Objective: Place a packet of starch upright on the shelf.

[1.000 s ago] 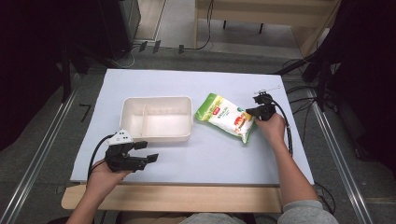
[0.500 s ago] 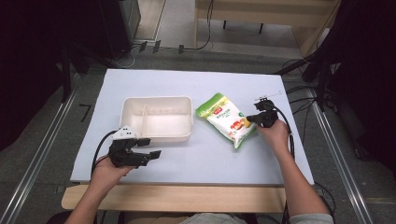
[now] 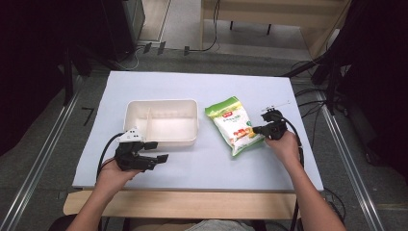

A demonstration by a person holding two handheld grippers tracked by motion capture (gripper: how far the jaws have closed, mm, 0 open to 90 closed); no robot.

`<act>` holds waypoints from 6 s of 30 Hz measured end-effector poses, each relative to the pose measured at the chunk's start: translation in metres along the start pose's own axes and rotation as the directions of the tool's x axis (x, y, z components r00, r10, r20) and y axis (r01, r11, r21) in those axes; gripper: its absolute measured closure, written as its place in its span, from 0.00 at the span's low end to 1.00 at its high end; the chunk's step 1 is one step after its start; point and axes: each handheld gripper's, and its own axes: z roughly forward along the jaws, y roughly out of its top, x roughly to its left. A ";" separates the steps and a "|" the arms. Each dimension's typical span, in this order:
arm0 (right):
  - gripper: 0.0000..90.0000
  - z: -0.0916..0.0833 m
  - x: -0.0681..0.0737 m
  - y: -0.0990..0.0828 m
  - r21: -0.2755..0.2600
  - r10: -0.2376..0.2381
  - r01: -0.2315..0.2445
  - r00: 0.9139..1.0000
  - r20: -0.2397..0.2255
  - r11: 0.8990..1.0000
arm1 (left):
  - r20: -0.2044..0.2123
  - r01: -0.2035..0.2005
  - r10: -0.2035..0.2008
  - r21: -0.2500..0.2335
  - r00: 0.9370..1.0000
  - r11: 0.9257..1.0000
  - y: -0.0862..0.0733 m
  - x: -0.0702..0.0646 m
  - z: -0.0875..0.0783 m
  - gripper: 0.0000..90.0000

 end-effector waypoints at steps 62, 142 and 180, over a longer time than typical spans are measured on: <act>0.33 0.053 0.012 0.067 -0.003 0.039 -0.039 0.996 -0.078 0.999 | -0.027 -0.009 0.009 0.007 1.000 1.000 -0.009 -0.003 -0.007 0.35; 0.99 -0.118 0.082 0.045 -0.282 -0.196 0.133 0.958 -0.208 0.950 | -0.025 0.002 -0.002 -0.014 1.000 1.000 -0.006 -0.001 -0.013 0.35; 0.99 -0.175 0.158 0.166 -0.351 -0.330 0.252 0.926 -0.184 0.902 | -0.002 0.021 -0.021 -0.034 1.000 0.999 -0.006 0.001 -0.010 0.35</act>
